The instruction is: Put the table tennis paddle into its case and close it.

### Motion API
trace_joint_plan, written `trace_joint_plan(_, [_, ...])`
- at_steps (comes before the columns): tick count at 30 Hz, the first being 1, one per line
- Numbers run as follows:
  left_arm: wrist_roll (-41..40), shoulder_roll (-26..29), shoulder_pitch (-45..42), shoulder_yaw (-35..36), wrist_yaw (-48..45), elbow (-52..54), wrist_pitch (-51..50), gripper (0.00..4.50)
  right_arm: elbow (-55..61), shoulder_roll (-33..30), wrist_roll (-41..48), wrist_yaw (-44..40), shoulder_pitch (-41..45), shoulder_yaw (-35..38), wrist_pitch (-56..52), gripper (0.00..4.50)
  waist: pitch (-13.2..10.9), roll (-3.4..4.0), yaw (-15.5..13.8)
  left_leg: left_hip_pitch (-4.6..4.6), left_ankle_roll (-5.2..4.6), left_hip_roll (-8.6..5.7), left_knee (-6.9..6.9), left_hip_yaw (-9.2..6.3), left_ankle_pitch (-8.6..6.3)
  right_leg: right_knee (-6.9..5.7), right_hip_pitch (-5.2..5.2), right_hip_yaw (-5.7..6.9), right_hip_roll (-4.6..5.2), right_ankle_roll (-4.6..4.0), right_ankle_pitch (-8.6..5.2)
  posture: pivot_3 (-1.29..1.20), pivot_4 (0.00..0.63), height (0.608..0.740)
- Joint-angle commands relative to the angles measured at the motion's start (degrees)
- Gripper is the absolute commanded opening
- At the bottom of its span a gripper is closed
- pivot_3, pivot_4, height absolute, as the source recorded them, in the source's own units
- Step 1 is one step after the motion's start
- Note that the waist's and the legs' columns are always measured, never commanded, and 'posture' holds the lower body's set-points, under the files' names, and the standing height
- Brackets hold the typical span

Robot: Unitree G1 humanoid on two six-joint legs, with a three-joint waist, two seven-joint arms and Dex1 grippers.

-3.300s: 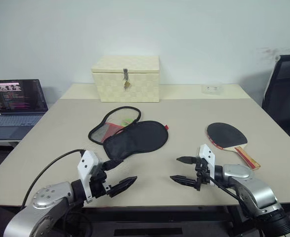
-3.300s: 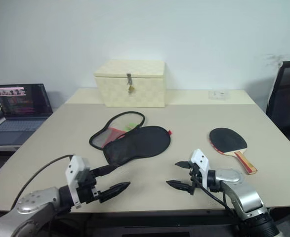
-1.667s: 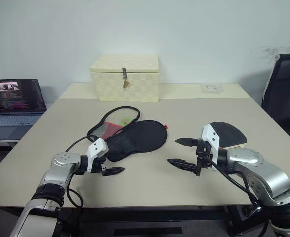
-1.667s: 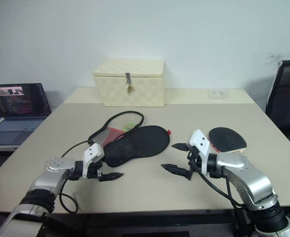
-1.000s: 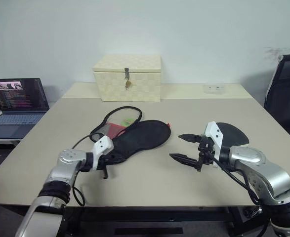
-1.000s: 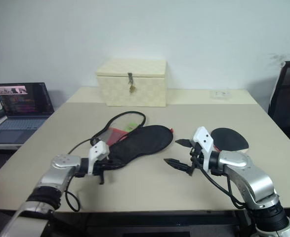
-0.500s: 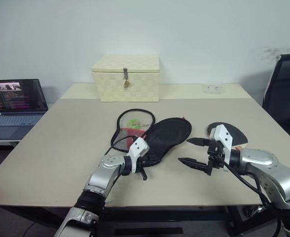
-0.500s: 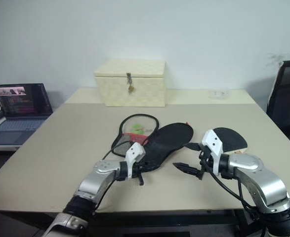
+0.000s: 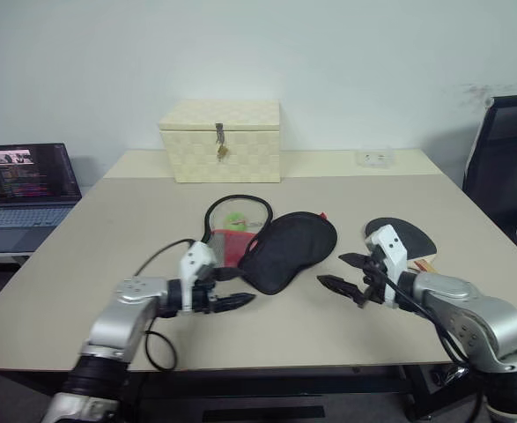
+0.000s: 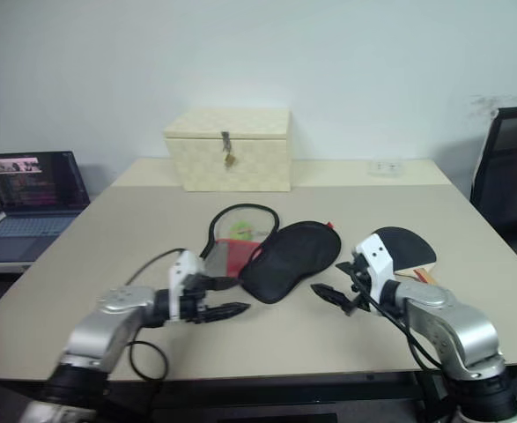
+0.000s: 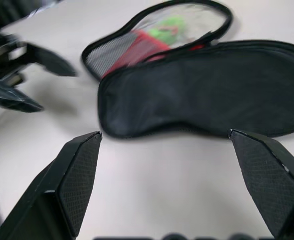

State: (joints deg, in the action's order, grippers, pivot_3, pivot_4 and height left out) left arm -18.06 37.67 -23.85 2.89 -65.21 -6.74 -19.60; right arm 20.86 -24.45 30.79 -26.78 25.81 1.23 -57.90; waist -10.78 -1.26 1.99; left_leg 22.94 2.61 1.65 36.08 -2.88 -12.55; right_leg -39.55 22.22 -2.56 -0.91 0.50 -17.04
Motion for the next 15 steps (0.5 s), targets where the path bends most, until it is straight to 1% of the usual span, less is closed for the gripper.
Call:
trace_joint_plan(1, [-2.2, 2.5, 0.9, 3.6, -0.5, 1.1, 1.0, 3.63, -1.9, 5.2, 0.4, 6.6, 1.8, 1.4, -4.6, 4.50, 0.0, 0.00, -0.1, 0.02, 0.00, -0.02, 0.00, 0.01, 0.00, 0.01, 0.01, 0.00, 0.00, 0.00, 0.00, 0.00, 0.150, 0.740])
trace_joint_plan(3, [-2.4, 4.2, 1.8, 4.6, -0.7, 1.5, 0.2, 3.63, -4.6, 10.7, 0.4, 12.1, 3.1, 4.0, -8.8, 4.50, 0.0, 0.00, -0.1, 0.07, 0.00, -0.02, -0.02, 0.02, -0.01, 0.09, 0.02, -0.01, 0.04, -0.03, 0.02, 0.00, 0.150, 0.740])
trace_joint_plan(4, [-2.8, 4.8, 2.2, 4.9, -0.9, 1.9, -0.1, 3.63, -5.2, 12.3, 0.4, 13.4, 3.6, 4.5, -9.9, 4.50, 0.0, 0.00, -0.1, 0.10, 0.00, -0.02, -0.02, -0.01, -0.01, 0.09, 0.03, -0.01, 0.06, -0.07, 0.04, 0.00, 0.150, 0.740])
trace_joint_plan(9, [-5.3, 6.0, 3.7, 6.0, -1.0, 4.7, -2.2, 3.63, -6.8, 16.3, -0.9, 15.5, 4.3, 1.6, -11.1, 4.50, 0.0, 0.01, -0.2, 0.12, 0.00, -0.03, -0.04, -0.02, -0.01, 0.10, 0.07, 0.00, 0.10, -0.10, 0.06, 0.00, 0.150, 0.740])
trace_joint_plan(15, [-6.8, 6.2, 4.1, 5.4, -0.6, 7.1, -3.7, 3.63, -12.4, 20.9, -3.3, 16.3, 6.8, -2.4, -7.8, 4.50, 0.0, 0.01, 0.1, 0.07, -0.01, 0.02, -0.05, 0.00, -0.01, 0.04, 0.08, -0.01, 0.08, -0.07, 0.03, 0.00, 0.150, 0.740])
